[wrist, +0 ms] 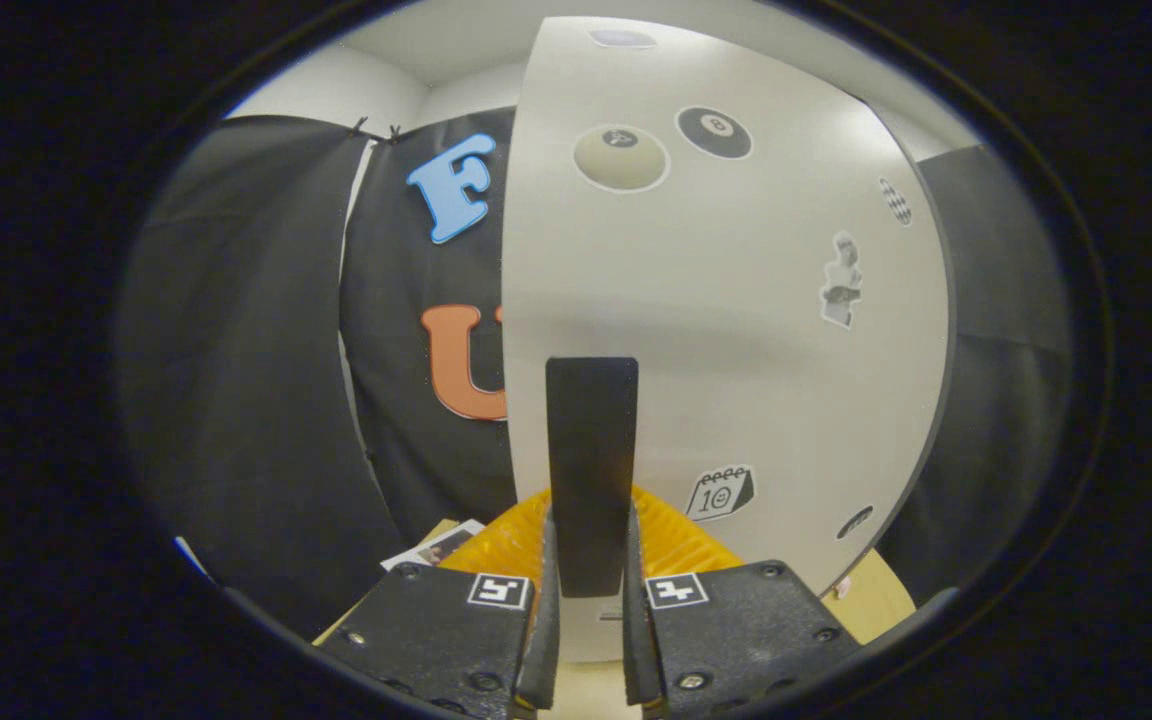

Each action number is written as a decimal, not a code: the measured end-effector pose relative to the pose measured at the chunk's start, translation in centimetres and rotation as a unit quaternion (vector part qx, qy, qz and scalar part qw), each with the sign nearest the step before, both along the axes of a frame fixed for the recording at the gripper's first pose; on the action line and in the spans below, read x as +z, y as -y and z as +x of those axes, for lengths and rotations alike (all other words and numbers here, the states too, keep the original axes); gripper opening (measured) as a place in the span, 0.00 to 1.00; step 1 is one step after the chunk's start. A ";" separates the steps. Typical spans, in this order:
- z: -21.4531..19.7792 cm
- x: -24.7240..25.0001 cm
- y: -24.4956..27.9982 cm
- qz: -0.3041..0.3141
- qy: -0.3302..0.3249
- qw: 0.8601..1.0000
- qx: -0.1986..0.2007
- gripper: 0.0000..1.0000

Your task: Open the shoe cabinet door, grab the shoes and put them into the shoe cabinet, then close the shoe cabinet door.

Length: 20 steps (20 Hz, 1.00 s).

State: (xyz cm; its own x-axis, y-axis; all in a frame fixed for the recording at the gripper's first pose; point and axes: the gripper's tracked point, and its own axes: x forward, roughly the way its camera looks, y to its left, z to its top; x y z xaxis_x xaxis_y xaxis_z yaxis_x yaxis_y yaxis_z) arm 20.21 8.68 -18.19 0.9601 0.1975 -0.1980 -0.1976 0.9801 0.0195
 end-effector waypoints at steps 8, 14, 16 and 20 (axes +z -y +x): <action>-5.5 0.3 2.5 -0.009 -0.010 0.999 0.049 0.29; -8.3 0.3 4.9 -0.003 -0.017 0.996 0.083 0.29; -9.6 0.3 5.9 -0.001 -0.019 0.996 0.091 0.29; -11.9 0.3 8.7 0.004 -0.023 0.995 0.095 0.29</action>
